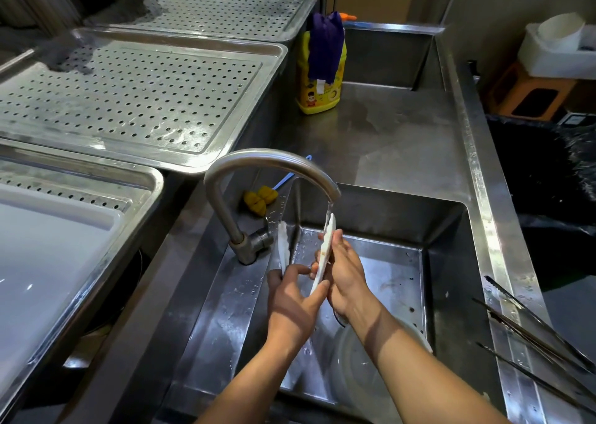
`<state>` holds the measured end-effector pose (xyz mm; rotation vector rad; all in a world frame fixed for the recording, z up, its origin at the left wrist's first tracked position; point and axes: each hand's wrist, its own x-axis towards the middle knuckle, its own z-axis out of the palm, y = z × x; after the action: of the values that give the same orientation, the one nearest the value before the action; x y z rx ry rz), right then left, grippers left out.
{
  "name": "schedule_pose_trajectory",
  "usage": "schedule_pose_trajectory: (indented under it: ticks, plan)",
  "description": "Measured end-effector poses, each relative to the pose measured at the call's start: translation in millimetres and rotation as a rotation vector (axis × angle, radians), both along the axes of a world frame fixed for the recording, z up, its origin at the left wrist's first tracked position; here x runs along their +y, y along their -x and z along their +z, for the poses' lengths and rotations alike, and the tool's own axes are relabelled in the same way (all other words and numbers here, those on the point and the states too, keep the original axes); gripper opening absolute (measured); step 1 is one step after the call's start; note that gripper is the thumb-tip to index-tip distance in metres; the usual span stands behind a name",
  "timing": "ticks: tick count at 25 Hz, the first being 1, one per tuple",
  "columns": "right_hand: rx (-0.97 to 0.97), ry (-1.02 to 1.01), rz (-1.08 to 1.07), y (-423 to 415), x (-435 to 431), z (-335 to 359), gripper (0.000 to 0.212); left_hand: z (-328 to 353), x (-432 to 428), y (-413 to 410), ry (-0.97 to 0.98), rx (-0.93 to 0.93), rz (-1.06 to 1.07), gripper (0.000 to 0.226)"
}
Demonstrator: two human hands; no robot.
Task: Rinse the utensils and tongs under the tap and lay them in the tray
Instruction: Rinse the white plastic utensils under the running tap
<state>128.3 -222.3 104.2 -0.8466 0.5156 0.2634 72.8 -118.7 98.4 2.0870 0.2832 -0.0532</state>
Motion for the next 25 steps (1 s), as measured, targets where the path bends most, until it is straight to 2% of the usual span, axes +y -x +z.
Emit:
schedule_pose_trajectory:
  ticks: [2,4,7,9,12,14,16,18,19,20,22,23,25]
  plan:
    - [-0.04,-0.142,0.03,8,1,0,0.019,-4,0,-4,0.074,0.013,0.023,0.025]
    - [-0.068,-0.232,0.072,17,-6,0,0.031,-11,0,-6,0.136,0.061,0.038,0.037]
    - [-0.052,-0.111,0.064,7,-13,0,0.022,-12,-6,-7,0.28,0.131,0.056,0.058]
    - [-0.027,-0.06,0.025,3,-13,3,0.032,-12,-10,-8,0.339,0.164,0.071,0.056]
    - [-0.092,-0.096,0.067,9,-17,6,0.03,-9,-7,-8,0.317,0.157,0.085,0.062]
    - [-0.115,0.003,0.112,8,-20,7,0.029,-11,0,-6,0.134,0.082,0.041,0.072]
    - [-0.093,0.25,0.115,0,-22,8,0.028,-13,4,-3,-0.003,0.001,-0.033,0.086]
    - [-0.066,0.386,0.097,-2,-24,8,0.027,-13,4,-1,0.147,-0.03,0.006,0.093]
    - [-0.065,0.378,0.103,1,-26,8,0.027,-14,4,-2,0.263,0.003,0.08,0.086]
    - [-0.083,0.335,0.13,6,-29,6,0.028,-16,5,-5,0.358,0.057,0.157,0.069]
    - [-0.125,0.25,0.203,18,-35,3,0.029,-20,10,-15,0.416,0.185,0.277,0.023]
    - [-0.131,0.247,0.222,19,-40,2,0.028,-20,11,-18,0.4,0.218,0.304,0.013]
    - [-0.096,0.259,0.199,14,-48,-2,0.027,-19,14,-20,0.411,0.189,0.35,0.013]
